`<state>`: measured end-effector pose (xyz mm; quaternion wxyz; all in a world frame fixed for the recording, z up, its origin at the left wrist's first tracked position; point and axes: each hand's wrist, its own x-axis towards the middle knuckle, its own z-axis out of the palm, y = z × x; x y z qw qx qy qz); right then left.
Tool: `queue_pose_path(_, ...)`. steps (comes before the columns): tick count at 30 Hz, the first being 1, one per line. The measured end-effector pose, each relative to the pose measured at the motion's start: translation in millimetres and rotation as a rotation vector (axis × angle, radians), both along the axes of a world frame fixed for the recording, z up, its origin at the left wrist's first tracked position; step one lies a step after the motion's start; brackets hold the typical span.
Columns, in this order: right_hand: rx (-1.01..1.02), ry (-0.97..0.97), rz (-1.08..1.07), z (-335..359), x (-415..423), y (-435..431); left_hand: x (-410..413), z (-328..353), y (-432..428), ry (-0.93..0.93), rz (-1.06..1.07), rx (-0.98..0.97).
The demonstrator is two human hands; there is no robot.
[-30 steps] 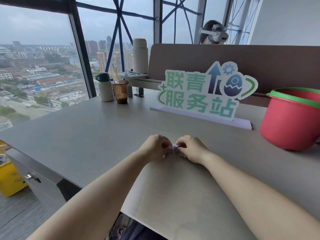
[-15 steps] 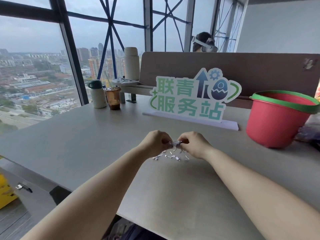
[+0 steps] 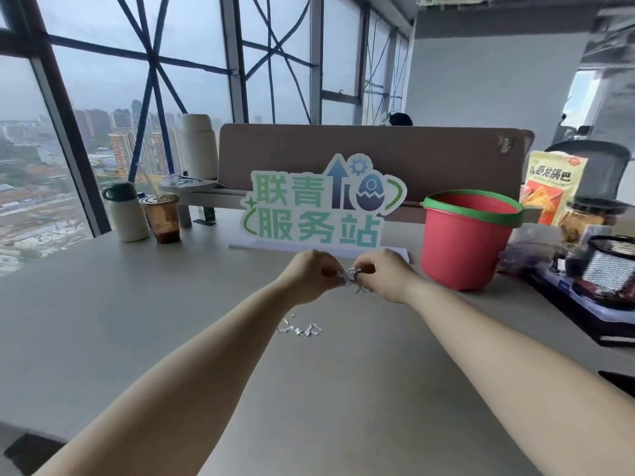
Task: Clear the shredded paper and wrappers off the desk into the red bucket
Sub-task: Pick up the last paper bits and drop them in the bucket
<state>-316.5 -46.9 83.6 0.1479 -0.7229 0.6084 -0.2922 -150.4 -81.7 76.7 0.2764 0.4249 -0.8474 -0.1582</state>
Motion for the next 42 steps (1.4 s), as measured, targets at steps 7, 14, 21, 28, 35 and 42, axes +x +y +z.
queue_pose_path(7, -0.038, -0.020, -0.111, 21.5, -50.6, 6.6, -55.5, 25.8, -5.8, 0.020, -0.094, -0.018)
queue_pose_path(14, -0.072, -0.054, -0.177, 39.7, -98.5, 4.8, -108.0, 45.7, -19.1, 0.061, -0.179, -0.045)
queue_pose_path(21, -0.113, -0.075, -0.231, 72.9, -139.4, 5.5, -155.2, 83.4, -32.4, 0.050, -0.271, -0.065)
queue_pose_path(28, -0.180, -0.022, -0.363, 108.7, -198.0, -33.2, -222.4, 122.8, -77.0, 0.026, -0.256, -0.107)
queue_pose_path(35, -0.123, 0.077, -0.418, 96.0, -242.2, -82.5, -266.7, 110.7, -118.2, -0.073, -0.231, -0.117)
queue_pose_path(42, -0.061, 0.140, -0.443, 84.3, -247.3, -82.5, -260.4, 96.5, -125.0, -0.146, -0.208, -0.133)
